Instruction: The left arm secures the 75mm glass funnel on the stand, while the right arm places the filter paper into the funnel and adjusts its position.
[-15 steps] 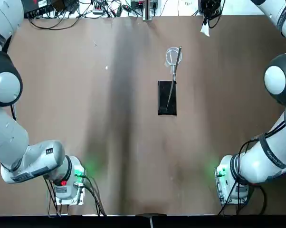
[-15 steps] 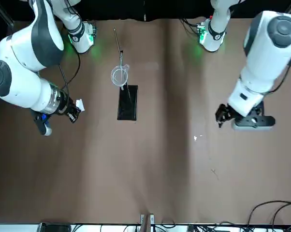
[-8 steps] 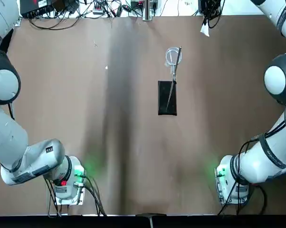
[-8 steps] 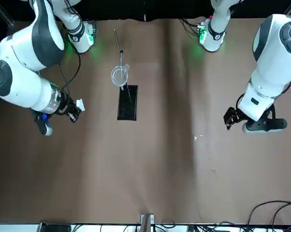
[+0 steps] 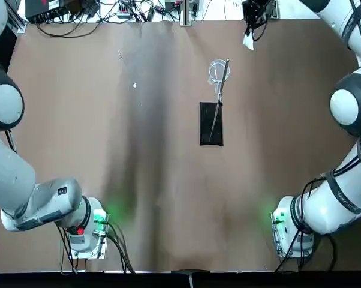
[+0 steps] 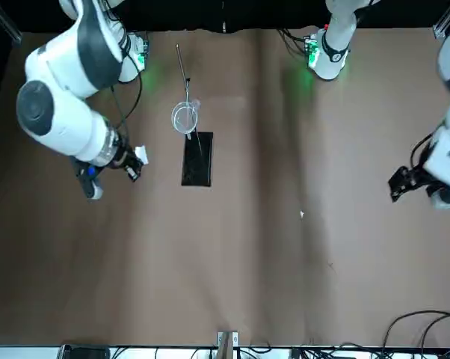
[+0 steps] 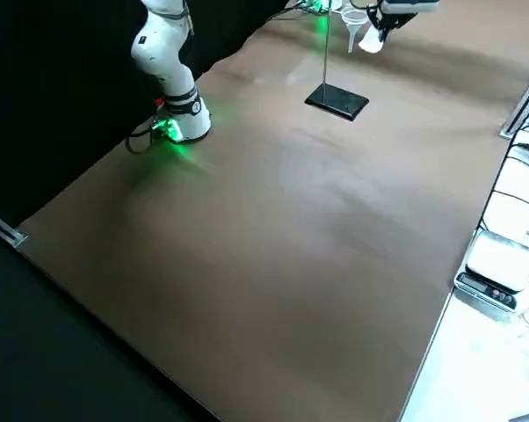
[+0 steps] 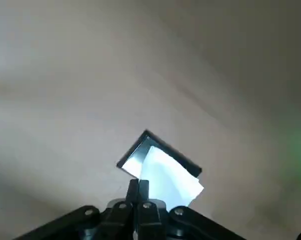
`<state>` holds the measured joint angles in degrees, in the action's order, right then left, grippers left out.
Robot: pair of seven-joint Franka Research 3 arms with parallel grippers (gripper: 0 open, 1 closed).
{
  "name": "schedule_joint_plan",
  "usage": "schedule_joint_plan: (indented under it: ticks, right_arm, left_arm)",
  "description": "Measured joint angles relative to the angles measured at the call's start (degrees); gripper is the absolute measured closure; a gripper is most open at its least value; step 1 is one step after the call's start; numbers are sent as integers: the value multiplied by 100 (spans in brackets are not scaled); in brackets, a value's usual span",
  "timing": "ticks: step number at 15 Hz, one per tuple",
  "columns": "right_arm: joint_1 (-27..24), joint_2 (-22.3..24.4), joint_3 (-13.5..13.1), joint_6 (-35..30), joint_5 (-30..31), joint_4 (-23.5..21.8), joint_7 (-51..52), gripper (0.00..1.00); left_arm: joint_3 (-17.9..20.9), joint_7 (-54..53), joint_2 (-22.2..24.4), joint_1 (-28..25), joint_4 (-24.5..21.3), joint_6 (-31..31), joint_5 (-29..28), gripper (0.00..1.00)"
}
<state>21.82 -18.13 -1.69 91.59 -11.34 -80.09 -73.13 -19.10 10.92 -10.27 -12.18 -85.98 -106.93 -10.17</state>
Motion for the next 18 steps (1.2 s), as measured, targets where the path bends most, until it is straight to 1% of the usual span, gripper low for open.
schedule_joint_plan:
  ticks: [2, 3, 4, 5, 7, 9, 13, 15, 18]
  right_arm:
    - [98, 2, 13, 83, -81, 76, -188, 99]
    - [123, 2, 20, 87, -198, 111, -225, 99]
    - [150, 2, 26, 87, -294, 134, -296, 99]
    - [195, 2, 30, 88, -344, 152, -392, 99]
    - [346, 2, 37, 92, -366, 176, -598, 99]
    - [527, 2, 40, 98, -367, 192, -816, 99]
    - [836, 3, 38, 12, -350, 202, -1159, 99]
    - [1109, 2, 36, -217, -110, 204, -1245, 99]
    - [1343, 2, 36, -491, 88, 206, -1440, 99]
  left_arm:
    - [826, -293, 278, 529, -6, 311, 535, 0]
    - [1172, -427, 429, 771, -49, 462, 733, 0]
    - [1442, -529, 595, 970, -156, 558, 869, 0]
    - [1592, -576, 771, 1088, -328, 613, 943, 0]
    - [1646, -606, 1046, 1149, -695, 626, 973, 0]
    - [1646, -693, 1132, 1161, -880, 624, 973, 0]
    - [1647, -1115, 1130, 1166, -952, 620, 974, 0]
    - [1647, -1156, 1129, 1184, -965, 620, 974, 0]
    - [1647, -1112, 1129, 1211, -970, 638, 974, 0]
